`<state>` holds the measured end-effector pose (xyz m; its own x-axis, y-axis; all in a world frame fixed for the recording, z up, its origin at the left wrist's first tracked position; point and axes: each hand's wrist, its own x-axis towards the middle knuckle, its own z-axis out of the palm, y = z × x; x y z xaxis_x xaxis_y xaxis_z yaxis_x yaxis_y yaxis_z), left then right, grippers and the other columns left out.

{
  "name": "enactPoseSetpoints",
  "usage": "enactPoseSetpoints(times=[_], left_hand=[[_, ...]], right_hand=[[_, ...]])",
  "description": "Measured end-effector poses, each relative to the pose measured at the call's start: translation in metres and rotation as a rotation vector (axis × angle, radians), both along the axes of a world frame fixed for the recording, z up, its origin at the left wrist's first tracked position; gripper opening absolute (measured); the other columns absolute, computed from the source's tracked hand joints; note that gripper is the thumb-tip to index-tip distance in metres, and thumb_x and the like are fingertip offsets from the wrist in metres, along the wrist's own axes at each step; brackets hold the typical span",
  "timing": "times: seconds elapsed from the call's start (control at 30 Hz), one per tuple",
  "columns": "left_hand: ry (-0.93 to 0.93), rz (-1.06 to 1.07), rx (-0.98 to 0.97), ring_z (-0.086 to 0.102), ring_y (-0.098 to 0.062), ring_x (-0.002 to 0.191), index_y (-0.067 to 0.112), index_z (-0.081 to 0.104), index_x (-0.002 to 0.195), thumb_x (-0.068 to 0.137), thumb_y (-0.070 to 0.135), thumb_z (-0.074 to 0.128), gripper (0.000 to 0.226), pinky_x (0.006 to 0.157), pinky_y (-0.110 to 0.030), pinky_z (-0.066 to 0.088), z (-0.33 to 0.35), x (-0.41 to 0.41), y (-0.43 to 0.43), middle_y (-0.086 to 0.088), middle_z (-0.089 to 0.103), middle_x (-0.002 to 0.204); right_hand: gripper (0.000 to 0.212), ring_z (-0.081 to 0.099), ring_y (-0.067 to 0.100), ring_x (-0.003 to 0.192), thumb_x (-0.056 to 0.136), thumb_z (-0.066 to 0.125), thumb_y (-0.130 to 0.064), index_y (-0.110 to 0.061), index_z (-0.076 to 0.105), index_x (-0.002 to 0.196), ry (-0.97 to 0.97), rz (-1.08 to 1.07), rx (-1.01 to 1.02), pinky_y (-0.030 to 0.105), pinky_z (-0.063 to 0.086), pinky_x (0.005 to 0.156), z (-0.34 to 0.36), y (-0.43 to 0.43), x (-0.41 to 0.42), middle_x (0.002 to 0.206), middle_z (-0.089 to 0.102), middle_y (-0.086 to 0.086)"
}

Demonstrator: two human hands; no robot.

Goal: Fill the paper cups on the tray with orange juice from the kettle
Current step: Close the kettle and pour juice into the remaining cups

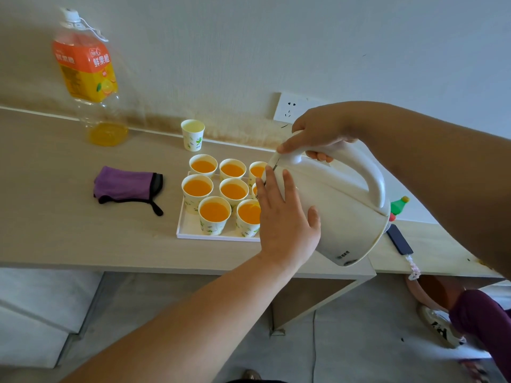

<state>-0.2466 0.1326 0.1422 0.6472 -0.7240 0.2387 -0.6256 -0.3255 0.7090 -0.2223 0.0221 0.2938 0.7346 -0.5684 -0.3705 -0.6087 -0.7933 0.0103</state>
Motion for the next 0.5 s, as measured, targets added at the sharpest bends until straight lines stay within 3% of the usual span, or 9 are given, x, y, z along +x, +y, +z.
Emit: enactPoseSetpoints(times=[0.1,0.33,0.43,0.5], left_hand=[[-0.047,-0.002,-0.043,-0.012,-0.032,0.146,0.011,0.008,0.152,0.096,0.038,0.046,0.073,0.112,-0.031,-0.01,-0.005,0.002,-0.001,-0.014,-0.01,0.159],[-0.094,0.049,-0.11,0.009,-0.037,0.145,0.01,0.03,0.147,0.087,0.042,0.042,0.069,0.114,-0.043,0.013,-0.009,0.001,-0.002,-0.016,0.016,0.157],[-0.091,0.053,-0.19,0.014,-0.039,0.144,0.01,0.038,0.143,0.089,0.039,0.044,0.062,0.113,-0.051,0.026,-0.008,0.004,-0.001,-0.017,0.023,0.155],[-0.084,0.04,-0.244,0.015,-0.039,0.144,0.01,0.04,0.142,0.09,0.038,0.04,0.058,0.112,-0.054,0.026,-0.006,0.006,0.002,-0.017,0.026,0.154]], right_hand=[[0.043,0.056,0.009,0.041,0.086,0.059,-0.053,-0.011,0.055,0.081,-0.067,-0.062,0.121,0.025,0.044,0.054,-0.004,-0.005,-0.009,0.06,0.062,0.001],[0.033,0.057,0.014,0.047,0.083,0.067,-0.036,-0.005,0.058,0.094,-0.215,-0.177,0.273,0.026,0.049,0.054,-0.012,-0.006,-0.032,0.07,0.066,0.006],[0.029,0.059,0.013,0.048,0.083,0.065,-0.036,-0.007,0.061,0.087,-0.258,-0.194,0.294,0.024,0.048,0.054,-0.011,-0.002,-0.041,0.065,0.068,-0.001],[0.027,0.057,0.01,0.045,0.085,0.064,-0.034,-0.008,0.059,0.078,-0.312,-0.218,0.345,0.019,0.045,0.047,-0.01,0.002,-0.045,0.055,0.064,-0.004]])
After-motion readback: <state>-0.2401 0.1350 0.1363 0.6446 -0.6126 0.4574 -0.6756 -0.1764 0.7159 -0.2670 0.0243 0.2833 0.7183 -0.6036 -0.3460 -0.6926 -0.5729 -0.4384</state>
